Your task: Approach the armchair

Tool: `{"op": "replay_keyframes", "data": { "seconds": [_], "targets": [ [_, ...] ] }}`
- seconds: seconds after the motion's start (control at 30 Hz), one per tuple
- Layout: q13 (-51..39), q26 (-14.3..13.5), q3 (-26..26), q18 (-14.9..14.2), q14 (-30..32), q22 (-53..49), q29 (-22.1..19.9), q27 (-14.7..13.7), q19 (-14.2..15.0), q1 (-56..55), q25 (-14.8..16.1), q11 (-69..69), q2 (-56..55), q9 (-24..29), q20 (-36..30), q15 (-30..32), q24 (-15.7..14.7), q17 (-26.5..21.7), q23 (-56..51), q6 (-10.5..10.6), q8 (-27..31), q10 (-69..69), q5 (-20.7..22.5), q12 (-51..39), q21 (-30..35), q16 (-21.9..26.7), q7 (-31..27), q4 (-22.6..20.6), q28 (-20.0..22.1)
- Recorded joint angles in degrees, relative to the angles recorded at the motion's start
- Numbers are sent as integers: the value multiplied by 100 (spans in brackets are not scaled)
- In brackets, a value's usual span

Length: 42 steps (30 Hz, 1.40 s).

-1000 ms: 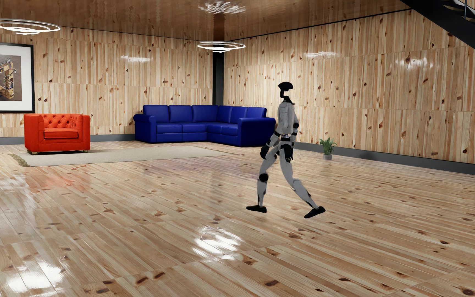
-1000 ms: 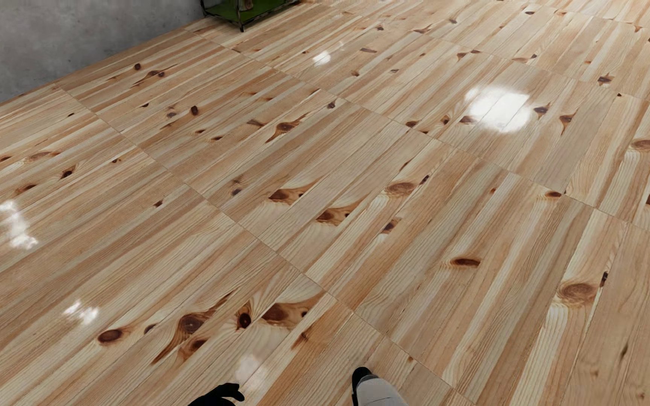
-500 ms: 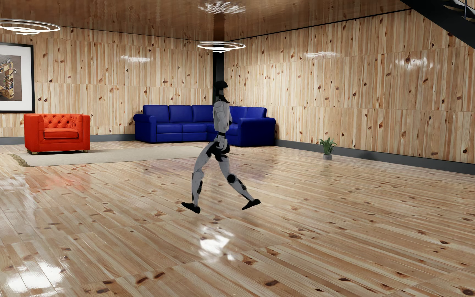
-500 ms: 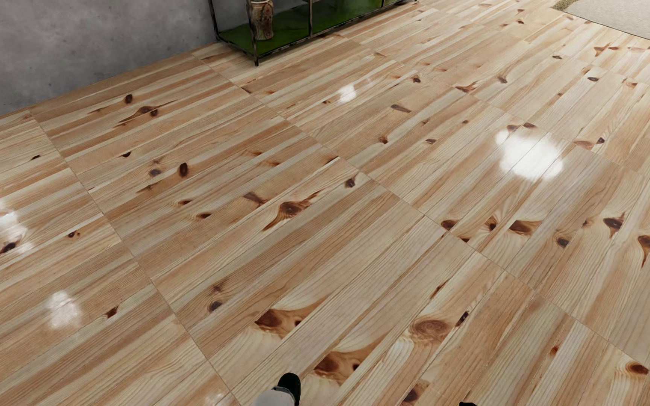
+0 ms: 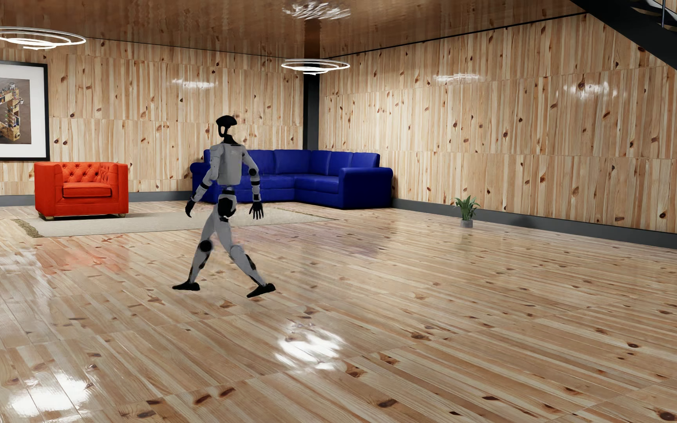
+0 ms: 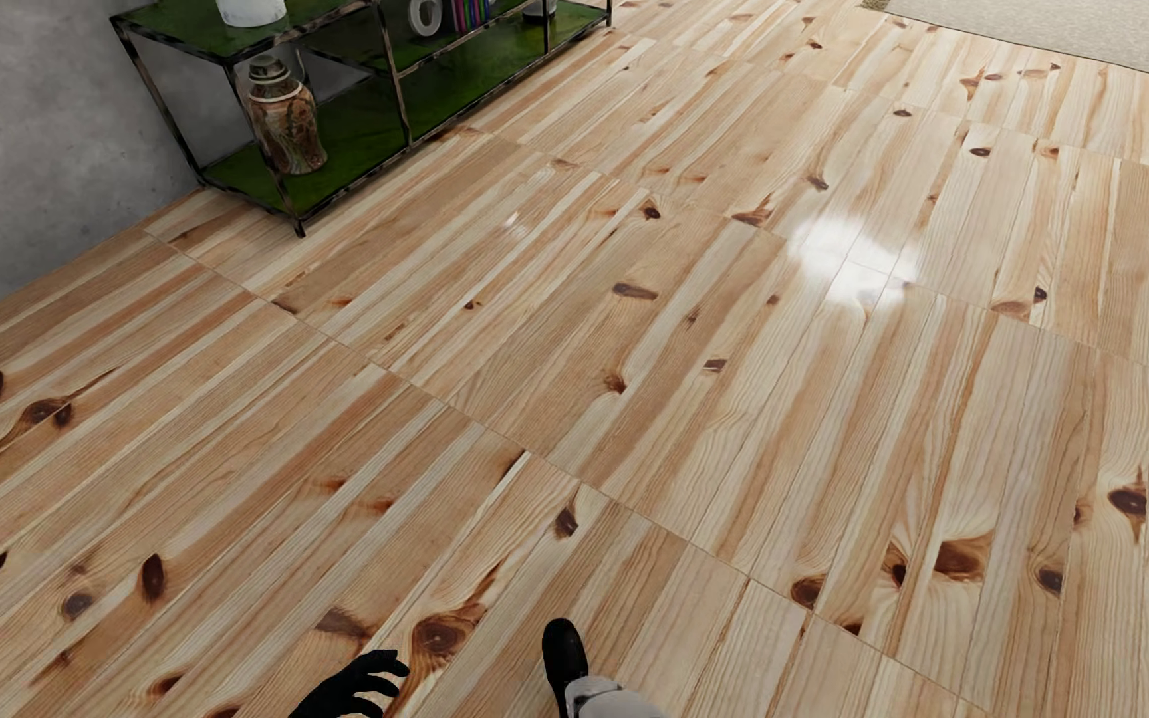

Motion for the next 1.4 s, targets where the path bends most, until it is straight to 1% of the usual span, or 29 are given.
{"op": "replay_keyframes", "data": {
  "seconds": [0.03,0.07,0.1,0.13,0.17,0.2,0.27,0.33,0.4,0.43,0.5,0.53,0.57,0.6,0.63,0.67,0.73,0.77,0.8,0.9,0.97,1.03,1.07,1.1,1.17,1.23,1.27,1.37,1.4],
  "targets": [
    [37,0,47,0,419,-66,0,0,0,213,0,2255,-179,53,114,-2474,0,7,170,-26,0,101,82,-1,28,-15,0,91,0],
    [20,0,86,0,1123,12,0,0,0,357,0,2992,-251,106,249,-3640,0,-7,351,4,0,554,208,115,144,-87,0,250,0],
    [32,0,187,0,2038,298,0,0,0,8,0,3713,-491,42,289,-3485,0,31,414,79,0,1571,310,216,10,-217,0,490,0],
    [-116,0,296,0,2616,774,0,0,0,-315,0,4374,-278,213,226,-3747,0,41,512,126,0,2919,621,334,93,-304,0,735,0],
    [-314,0,420,0,2658,1172,0,0,0,-1064,0,4394,70,278,40,-3989,0,56,380,35,0,4601,857,397,253,-286,0,693,0],
    [-452,0,626,0,2381,1516,0,0,0,-1844,0,4110,556,311,-324,-3946,0,88,51,-20,0,5903,1152,434,317,-248,0,703,0],
    [-612,0,1333,0,2416,1930,0,0,0,-3085,0,3266,1880,339,-649,-3551,0,181,-811,-284,0,6387,1342,833,111,-273,0,479,0],
    [-839,0,2087,0,3319,2035,0,0,0,-4097,0,2515,2948,299,-939,-3120,0,256,-1447,-439,0,4673,1237,1239,-26,-297,0,279,0],
    [-1101,0,2567,0,4007,1997,0,0,0,-4687,0,2062,3854,255,-949,-2807,0,212,-2057,-394,0,2218,929,1616,-72,-395,0,399,0],
    [-1208,0,2597,0,3288,1897,0,0,0,-4857,0,2005,4291,205,-997,-2585,0,114,-2403,-265,0,1166,798,1759,-89,-441,0,515,0],
    [-1265,0,2854,0,959,1981,0,0,0,-5299,0,2071,4615,75,-942,-2046,0,-26,-3026,-135,0,232,395,1754,-293,-547,0,791,0],
    [-1274,0,3038,0,803,1932,0,0,0,-5407,0,2174,4829,124,-872,-1524,0,-19,-3097,-145,0,311,138,1741,-375,-516,0,836,0],
    [-1219,0,3069,0,1494,1990,0,0,0,-5586,0,2320,4970,68,-856,-930,0,46,-2948,-190,0,549,-8,1678,-404,-467,0,745,0],
    [-1098,0,2958,0,2711,2057,0,0,0,-5804,0,2729,4883,-87,-851,-75,0,123,-2680,-266,0,907,-149,1582,-425,-419,0,530,0],
    [-1002,0,2776,0,3522,2165,0,0,0,-5963,0,3516,4502,-200,-801,727,0,223,-2227,-365,0,1543,-239,1470,-395,-394,0,280,0],
    [-982,0,2602,0,3516,2215,0,0,0,-5704,0,4651,4027,-41,-802,528,0,284,-1776,-451,0,2087,-285,1285,-294,-325,0,4,0],
    [-1053,0,2176,0,3087,2170,0,0,0,-4305,0,6808,2726,283,-661,-2266,0,296,-1063,-375,0,1774,-125,803,102,-225,0,-387,0],
    [-941,0,1864,0,2690,2083,0,0,0,-3592,0,7172,1997,285,-686,-3302,0,250,-898,-211,0,1419,27,579,166,-177,0,-386,0],
    [-826,0,1495,0,2251,1585,0,0,0,-2634,0,6849,1642,461,-727,-3828,0,160,-762,-62,0,973,161,514,290,-10,0,-287,0],
    [-465,0,577,0,867,1022,0,0,0,-836,0,4302,446,461,-256,-3775,0,-44,-473,233,0,11,117,-119,32,119,0,30,0],
    [-366,0,145,0,332,652,0,0,0,-226,0,2193,41,301,-79,-3493,0,-98,-267,212,0,-85,-105,-635,-91,234,0,91,0],
    [-232,0,-232,0,463,320,0,0,0,336,0,2341,-320,324,157,-3630,0,-139,-115,311,0,136,-294,-814,-206,257,0,450,0],
    [-169,0,-346,0,918,221,0,0,0,529,0,2941,-371,322,267,-3523,0,-127,41,394,0,514,-238,-733,-201,173,0,649,0],
    [-131,0,-364,0,1803,224,0,0,0,355,0,3594,-540,175,334,-3141,0,-102,222,538,0,1247,-143,-570,-183,25,0,784,0],
    [-242,0,40,0,3782,450,0,0,0,-413,0,4328,41,367,231,-3252,0,-30,429,796,0,3720,480,-140,-117,-209,0,975,0],
    [-381,0,587,0,2939,1018,0,0,0,-1730,0,3960,1126,522,-408,-3581,0,119,37,758,0,5698,779,20,-194,-390,0,751,0],
    [-437,0,949,0,2751,1250,0,0,0,-2435,0,3558,1705,479,-160,-3590,0,227,-345,564,0,5742,690,319,-324,-559,0,432,0],
    [-679,0,2046,0,3843,1845,0,0,0,-3751,0,2441,3410,484,-730,-3635,0,260,-1735,302,0,2707,516,1086,-529,-547,0,137,0],
    [-912,0,2301,0,3552,2013,0,0,0,-4060,0,2304,3741,444,-786,-3743,0,212,-2165,332,0,1480,475,1275,-560,-539,0,241,0]
  ]
}}
